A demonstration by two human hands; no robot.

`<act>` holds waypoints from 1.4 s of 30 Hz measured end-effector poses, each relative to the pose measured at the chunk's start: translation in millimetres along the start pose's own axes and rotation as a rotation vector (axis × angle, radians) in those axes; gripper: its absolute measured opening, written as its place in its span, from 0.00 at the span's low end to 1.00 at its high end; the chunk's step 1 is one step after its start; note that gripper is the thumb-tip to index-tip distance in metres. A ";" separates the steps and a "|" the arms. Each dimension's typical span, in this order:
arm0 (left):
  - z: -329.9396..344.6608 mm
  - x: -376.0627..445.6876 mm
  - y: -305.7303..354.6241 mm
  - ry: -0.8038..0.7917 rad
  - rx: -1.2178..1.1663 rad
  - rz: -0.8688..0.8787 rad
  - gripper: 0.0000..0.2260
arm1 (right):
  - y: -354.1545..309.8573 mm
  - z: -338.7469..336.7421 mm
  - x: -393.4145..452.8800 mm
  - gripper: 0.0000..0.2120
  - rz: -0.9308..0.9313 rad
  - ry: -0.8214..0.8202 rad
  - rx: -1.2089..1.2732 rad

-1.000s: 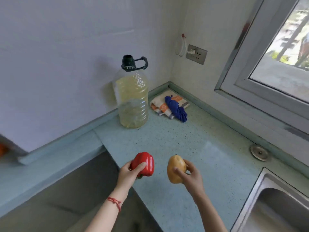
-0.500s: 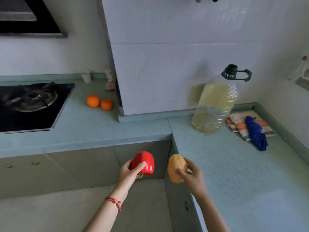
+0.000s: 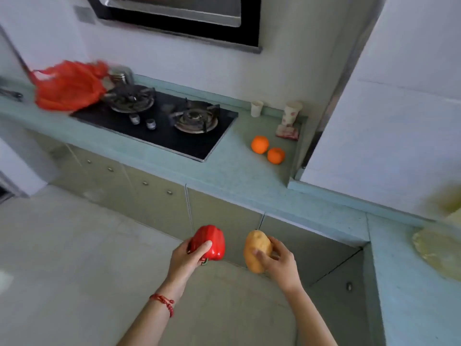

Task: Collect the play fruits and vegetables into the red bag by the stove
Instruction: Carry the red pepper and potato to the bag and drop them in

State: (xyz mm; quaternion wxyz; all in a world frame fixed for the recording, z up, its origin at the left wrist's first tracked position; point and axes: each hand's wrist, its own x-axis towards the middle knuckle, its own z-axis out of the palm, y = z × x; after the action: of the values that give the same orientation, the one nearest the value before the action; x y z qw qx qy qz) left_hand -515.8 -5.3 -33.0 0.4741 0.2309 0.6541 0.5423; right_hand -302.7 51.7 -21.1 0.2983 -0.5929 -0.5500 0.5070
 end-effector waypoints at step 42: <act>-336.5 -38.8 -33.5 1.058 -0.439 -0.015 0.14 | -112.8 434.0 30.9 0.28 -0.278 -1.044 -0.301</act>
State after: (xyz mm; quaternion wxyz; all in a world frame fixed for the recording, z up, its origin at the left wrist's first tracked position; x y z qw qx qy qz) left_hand -784.4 -212.3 -62.3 0.1228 -0.1806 0.6761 0.7037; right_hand -749.2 17.1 -60.4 -0.0373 -0.2211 -0.7640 0.6050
